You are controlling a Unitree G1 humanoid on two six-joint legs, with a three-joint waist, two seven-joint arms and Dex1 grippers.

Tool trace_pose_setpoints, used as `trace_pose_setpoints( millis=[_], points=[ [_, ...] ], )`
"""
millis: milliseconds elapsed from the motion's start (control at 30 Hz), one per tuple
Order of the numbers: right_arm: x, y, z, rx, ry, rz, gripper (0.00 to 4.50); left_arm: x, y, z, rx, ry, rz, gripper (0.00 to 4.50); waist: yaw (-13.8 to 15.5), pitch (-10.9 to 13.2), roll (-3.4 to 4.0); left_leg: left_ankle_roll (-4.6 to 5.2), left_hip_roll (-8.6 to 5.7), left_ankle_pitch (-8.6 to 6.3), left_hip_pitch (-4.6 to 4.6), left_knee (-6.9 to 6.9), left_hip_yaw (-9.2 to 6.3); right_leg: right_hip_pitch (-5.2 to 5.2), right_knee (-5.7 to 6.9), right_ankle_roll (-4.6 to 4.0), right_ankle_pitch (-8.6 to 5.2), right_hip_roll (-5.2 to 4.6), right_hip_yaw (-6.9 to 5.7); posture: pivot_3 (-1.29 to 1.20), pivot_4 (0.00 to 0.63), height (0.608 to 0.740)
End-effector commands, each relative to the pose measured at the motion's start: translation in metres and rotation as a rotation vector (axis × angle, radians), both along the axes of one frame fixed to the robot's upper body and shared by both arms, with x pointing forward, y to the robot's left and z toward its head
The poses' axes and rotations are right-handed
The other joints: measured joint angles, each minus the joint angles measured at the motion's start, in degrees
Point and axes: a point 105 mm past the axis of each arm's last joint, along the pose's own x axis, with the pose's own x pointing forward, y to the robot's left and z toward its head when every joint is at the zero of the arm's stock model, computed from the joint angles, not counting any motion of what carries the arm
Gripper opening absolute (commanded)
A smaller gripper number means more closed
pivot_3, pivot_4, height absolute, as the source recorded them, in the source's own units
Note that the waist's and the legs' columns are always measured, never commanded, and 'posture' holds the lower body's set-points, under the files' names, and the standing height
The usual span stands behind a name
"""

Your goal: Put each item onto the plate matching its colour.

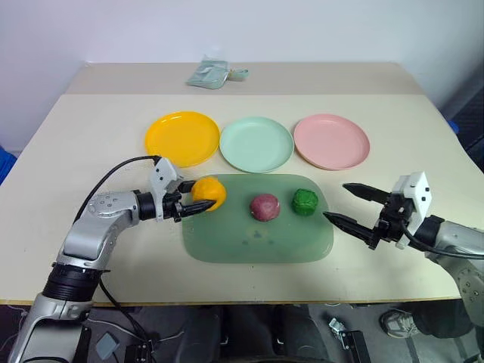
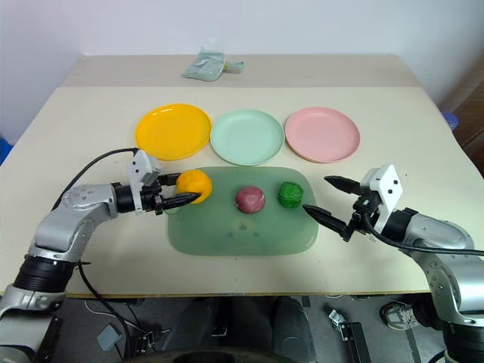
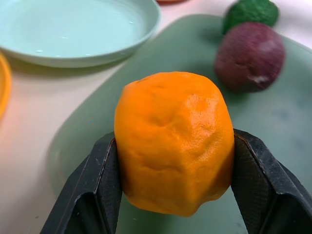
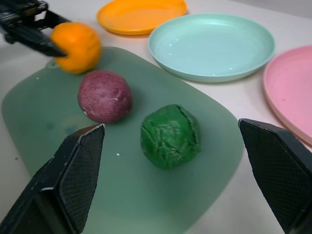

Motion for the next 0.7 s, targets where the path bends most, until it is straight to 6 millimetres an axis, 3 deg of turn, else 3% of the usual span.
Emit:
trace_pose_setpoints(
  millis=[33,167,333,467,700],
  points=[
    [0.005,0.011,0.010,0.030,-0.058,0.049,4.50,0.048,0.038,0.043,-0.014,-0.189,0.346,2.42,0.20,0.02,-0.05,0.00,-0.01,0.00,0.00,0.03,-0.04,0.04,0.01,0.01,0.00,0.01,-0.03,0.00,0.150,0.740],
    [0.002,0.040,0.011,0.048,-0.071,0.167,4.50,0.087,0.064,0.047,-0.005,-0.177,0.616,2.42,-0.07,0.02,-0.08,0.03,-0.06,-0.01,0.01,0.03,-0.04,0.04,0.06,0.04,0.00,0.03,-0.04,0.00,0.150,0.740],
    [0.001,0.075,0.013,0.072,-0.097,0.256,4.50,0.114,0.062,0.043,-0.028,-0.136,0.687,2.42,-0.07,0.08,-0.18,0.09,-0.08,-0.04,-0.04,0.02,0.01,0.03,0.10,0.10,0.01,0.03,-0.07,0.00,0.150,0.740],
    [0.002,0.087,0.016,0.062,-0.115,0.249,4.50,0.121,0.063,0.046,-0.043,-0.135,0.690,4.33,-0.09,0.10,-0.23,0.08,-0.08,-0.03,-0.07,0.04,0.01,0.02,0.09,0.12,0.01,0.04,-0.11,0.00,0.150,0.740],
    [0.000,0.107,0.014,-0.024,-0.114,0.288,4.50,0.111,0.075,0.075,-0.019,-0.327,0.673,4.43,-0.22,0.10,-0.24,0.06,-0.07,-0.03,-0.07,0.04,0.02,0.00,0.09,0.13,0.01,0.04,-0.11,0.00,0.150,0.740]
  ],
)
